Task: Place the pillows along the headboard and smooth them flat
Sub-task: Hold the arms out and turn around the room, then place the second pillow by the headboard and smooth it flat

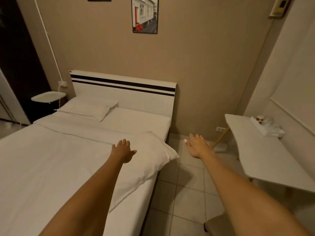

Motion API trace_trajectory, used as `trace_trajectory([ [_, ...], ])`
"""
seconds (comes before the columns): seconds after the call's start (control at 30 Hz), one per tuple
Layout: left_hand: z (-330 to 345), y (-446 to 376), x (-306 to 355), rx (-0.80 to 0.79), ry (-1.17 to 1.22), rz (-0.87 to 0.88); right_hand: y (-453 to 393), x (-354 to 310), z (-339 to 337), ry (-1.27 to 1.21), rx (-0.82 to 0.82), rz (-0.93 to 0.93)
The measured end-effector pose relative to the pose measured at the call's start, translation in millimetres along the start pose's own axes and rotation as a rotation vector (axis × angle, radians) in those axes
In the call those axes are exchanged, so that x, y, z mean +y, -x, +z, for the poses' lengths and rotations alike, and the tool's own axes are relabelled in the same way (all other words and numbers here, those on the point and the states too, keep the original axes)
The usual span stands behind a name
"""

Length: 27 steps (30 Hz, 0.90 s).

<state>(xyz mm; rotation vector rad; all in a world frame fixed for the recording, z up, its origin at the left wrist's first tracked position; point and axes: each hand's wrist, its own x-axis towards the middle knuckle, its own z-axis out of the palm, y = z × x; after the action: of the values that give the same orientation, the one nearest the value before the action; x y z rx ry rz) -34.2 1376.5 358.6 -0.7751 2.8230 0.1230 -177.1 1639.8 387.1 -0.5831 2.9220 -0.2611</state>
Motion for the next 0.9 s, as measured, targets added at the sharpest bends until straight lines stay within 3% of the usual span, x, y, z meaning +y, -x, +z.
trace_trajectory([
  [0.53,2.0,-162.9,0.7,-0.071,0.090,-0.281,-254.7,-30.6,30.1,0.091,-0.176,-0.250],
  [0.9,52.1,-239.0,-24.7,-0.209,0.162,-0.469,-372.8,-89.0,87.9,0.186,-0.314,-0.461],
])
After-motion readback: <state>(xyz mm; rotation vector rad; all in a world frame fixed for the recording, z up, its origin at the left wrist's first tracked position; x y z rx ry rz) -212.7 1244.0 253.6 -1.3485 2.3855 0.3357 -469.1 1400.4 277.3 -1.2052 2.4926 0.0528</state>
